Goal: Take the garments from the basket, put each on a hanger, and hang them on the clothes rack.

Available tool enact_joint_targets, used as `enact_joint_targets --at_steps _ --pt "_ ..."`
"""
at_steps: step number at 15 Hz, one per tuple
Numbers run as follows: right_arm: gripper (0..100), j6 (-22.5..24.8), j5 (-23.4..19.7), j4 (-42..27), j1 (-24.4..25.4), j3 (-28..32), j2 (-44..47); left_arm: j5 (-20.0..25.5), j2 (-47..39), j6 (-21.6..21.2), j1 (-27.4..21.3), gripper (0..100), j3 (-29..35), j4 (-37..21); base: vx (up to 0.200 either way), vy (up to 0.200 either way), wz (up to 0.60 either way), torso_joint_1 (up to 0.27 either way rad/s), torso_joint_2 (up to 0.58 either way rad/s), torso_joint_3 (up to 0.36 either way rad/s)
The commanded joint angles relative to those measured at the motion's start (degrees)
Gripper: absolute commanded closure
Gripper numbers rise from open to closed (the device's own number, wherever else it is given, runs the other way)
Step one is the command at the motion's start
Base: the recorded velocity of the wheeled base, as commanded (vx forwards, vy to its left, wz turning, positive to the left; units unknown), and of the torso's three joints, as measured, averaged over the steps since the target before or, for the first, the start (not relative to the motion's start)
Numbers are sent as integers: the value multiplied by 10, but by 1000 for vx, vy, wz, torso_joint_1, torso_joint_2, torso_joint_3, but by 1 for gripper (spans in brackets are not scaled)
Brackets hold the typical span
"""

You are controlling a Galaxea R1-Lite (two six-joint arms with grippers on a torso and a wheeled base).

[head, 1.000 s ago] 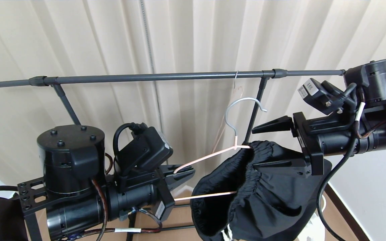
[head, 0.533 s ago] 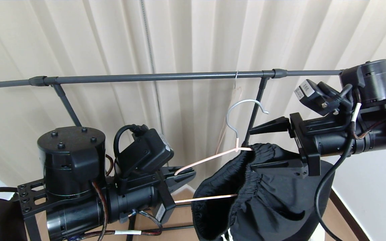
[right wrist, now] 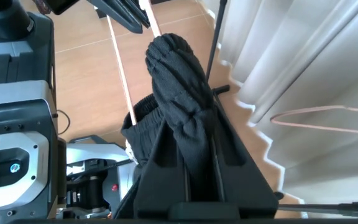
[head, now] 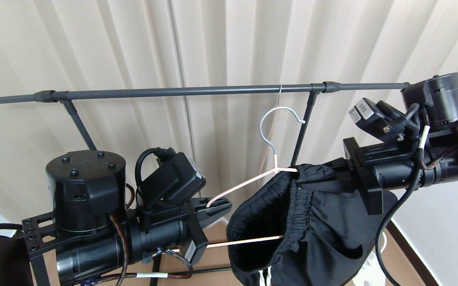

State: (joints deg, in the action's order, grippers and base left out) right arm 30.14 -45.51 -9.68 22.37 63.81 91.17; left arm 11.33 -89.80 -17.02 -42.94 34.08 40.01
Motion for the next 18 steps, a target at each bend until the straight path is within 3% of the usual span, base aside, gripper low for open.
enact_joint_targets --at_steps 1,6,7,14,18 --pt "100 0 -1 -1 1 -3 -6 0 -3 2 0 100 0 0 0 0 0 0 0 0" --pt "100 0 0 -2 15 -11 -22 -1 -3 6 1 100 -1 -2 0 0 0 0 0 0" --pt "100 -1 0 -2 15 -14 -27 -1 -3 5 1 0 0 -1 0 0 0 0 0 0" --pt "100 -1 2 -2 15 -43 -53 6 11 21 14 0 -6 1 0 0 0 0 0 0" --pt "100 -1 2 -2 15 -44 -57 76 63 29 60 0 -30 -1 0 0 0 0 0 0"
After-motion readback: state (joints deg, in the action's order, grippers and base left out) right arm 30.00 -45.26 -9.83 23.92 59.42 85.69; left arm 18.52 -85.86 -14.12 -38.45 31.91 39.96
